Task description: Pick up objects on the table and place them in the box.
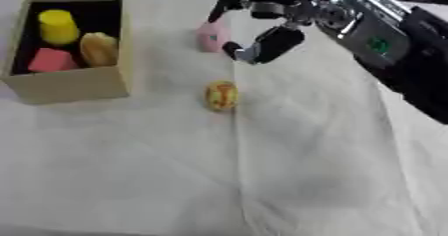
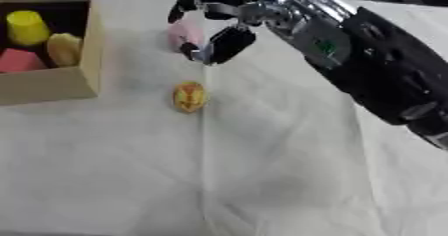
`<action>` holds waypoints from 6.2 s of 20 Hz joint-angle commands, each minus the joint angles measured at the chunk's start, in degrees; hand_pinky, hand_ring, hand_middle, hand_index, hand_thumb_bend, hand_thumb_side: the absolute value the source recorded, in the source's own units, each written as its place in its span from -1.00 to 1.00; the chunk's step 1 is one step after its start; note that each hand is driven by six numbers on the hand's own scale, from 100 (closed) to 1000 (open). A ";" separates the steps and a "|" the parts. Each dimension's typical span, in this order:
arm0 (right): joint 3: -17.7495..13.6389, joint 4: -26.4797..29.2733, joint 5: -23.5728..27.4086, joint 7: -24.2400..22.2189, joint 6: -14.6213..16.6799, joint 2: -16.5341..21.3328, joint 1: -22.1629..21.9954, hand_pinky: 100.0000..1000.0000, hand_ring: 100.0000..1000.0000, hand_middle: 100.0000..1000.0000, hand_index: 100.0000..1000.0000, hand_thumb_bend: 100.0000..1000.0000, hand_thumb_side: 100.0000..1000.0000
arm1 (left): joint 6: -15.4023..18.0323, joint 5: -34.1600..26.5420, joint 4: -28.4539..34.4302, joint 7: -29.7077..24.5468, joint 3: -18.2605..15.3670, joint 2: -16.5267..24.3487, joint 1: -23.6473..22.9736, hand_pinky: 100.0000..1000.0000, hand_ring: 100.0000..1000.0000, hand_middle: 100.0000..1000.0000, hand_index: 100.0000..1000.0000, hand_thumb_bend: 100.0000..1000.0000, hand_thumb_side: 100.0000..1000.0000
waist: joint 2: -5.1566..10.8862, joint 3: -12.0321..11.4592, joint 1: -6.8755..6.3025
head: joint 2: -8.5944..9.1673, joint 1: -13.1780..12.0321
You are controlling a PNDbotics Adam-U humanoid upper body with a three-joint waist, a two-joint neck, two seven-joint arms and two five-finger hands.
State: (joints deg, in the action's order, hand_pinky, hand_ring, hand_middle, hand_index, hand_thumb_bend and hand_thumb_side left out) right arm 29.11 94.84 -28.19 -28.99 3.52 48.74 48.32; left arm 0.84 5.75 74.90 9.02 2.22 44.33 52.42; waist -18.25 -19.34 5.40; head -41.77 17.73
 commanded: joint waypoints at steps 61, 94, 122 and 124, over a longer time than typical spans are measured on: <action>-1.08 -6.04 0.75 7.74 -0.17 -5.70 4.35 0.64 0.27 -0.21 -0.05 -1.00 -1.00 | 0.63 -0.22 -0.12 -1.13 -0.36 0.99 -1.11 0.62 0.51 0.52 0.78 0.16 0.60 | 0.88 1.29 -1.68 | 0.31 0.38; -11.77 -44.80 -29.61 20.52 6.17 -33.20 25.40 0.71 0.52 0.28 0.44 -0.92 -0.90 | 1.00 -1.76 2.90 0.11 -1.01 -0.11 4.62 0.62 0.52 0.53 0.78 0.16 0.58 | -1.96 -10.05 2.75 | 4.76 10.02; -9.49 -22.32 -8.00 11.09 0.95 -7.33 15.31 0.78 0.71 0.54 0.68 -0.89 -0.36 | 0.89 -1.39 1.64 0.02 -1.44 2.61 0.02 0.62 0.51 0.51 0.78 0.15 0.60 | 0.32 -2.98 1.31 | 2.18 4.20; -8.58 -21.75 -7.52 10.06 1.79 -5.97 13.85 0.78 0.72 0.55 0.69 -0.87 -0.31 | 0.86 -1.25 1.62 -0.05 -1.40 2.64 0.01 0.62 0.51 0.51 0.78 0.15 0.60 | 0.08 -2.99 1.30 | 2.24 3.92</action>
State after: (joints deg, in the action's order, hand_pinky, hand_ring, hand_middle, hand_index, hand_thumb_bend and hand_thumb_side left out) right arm 20.57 71.68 -36.35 -18.35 5.00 40.12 61.34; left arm 1.70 4.11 76.11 9.10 1.54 44.43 51.81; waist -19.27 -22.31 7.57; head -39.35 21.87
